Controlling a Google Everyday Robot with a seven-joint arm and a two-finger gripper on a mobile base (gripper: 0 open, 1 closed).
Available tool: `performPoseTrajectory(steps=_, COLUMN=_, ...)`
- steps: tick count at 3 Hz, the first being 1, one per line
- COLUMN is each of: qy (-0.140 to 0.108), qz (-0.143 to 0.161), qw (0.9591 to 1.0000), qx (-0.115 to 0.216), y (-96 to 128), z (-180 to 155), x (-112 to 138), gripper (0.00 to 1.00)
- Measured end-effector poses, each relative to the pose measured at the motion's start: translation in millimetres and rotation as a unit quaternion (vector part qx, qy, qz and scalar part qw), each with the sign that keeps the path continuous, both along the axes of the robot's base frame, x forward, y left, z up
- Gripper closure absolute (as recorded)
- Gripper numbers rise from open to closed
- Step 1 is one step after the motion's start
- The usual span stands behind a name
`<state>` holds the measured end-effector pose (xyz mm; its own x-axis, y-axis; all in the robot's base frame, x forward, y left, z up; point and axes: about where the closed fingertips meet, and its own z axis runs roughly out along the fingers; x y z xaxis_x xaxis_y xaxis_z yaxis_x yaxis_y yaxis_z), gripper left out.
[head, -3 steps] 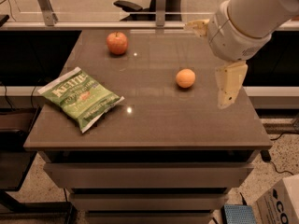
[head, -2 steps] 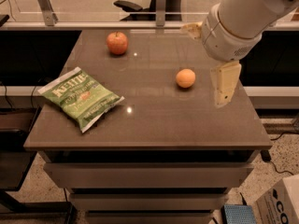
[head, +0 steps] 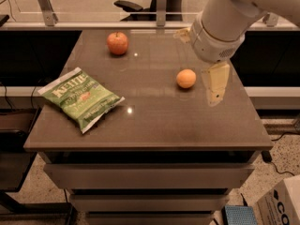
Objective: Move orange near apple
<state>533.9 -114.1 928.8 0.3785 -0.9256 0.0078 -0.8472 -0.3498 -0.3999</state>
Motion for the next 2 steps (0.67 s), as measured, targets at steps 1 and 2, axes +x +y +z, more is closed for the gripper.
performPoseTrajectory(steps=1, qy=0.009, qz=0.0, qw=0.9999, qx=-0.01, y=4.5, z=-11.0, x=7.3, gripper=0.0)
performPoseTrajectory(steps=2, qy=0.018, qz=0.001, qw=0.9997, qx=-0.019, y=7.6, z=-21.0, x=12.4, gripper=0.0)
